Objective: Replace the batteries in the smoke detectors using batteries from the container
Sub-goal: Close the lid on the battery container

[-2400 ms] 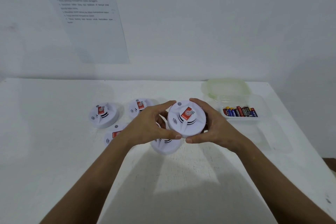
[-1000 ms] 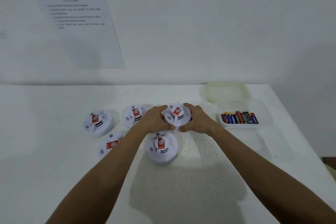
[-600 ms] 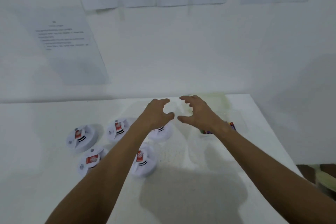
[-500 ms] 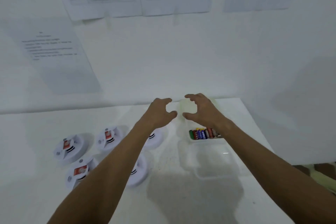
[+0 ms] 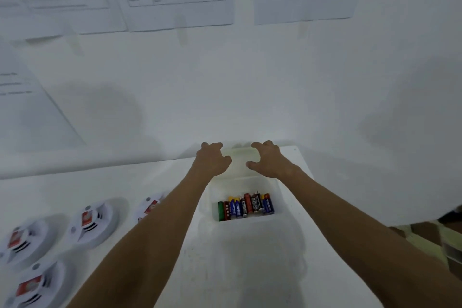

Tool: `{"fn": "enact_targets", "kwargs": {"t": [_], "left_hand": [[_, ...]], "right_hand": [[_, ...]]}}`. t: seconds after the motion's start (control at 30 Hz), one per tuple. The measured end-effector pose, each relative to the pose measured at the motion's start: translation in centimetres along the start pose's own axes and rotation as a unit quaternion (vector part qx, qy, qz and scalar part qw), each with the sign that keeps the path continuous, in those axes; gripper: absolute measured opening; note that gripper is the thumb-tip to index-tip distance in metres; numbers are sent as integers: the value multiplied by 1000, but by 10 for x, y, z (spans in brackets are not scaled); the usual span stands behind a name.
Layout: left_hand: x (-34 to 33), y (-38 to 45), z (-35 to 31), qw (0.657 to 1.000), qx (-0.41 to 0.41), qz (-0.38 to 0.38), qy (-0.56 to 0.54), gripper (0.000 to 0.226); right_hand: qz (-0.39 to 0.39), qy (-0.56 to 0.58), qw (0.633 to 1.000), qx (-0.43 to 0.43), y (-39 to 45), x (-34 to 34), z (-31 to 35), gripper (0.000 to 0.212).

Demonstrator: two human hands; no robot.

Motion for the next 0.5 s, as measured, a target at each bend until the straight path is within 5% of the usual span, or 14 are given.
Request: {"fn": "enact_targets", "kwargs": {"t": [0.23, 0.5], "left_hand": [[-18, 5, 26, 999, 49, -6, -13, 58], [3, -16, 17, 979, 40, -125, -154, 75]], "right_hand": [[64, 35, 996, -43, 25, -14, -18, 80], [-52, 217, 975, 12, 1, 9, -5, 78]]}}
Point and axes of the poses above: each hand's wrist, its own y-axis towards the middle knuckle, its own x-axis out of the back of the hand, z = x × y, the point moved 5 cm from there along y, towards the middle knuckle, and after that the axes turned 1 degree about y, right-handed, at the moved point
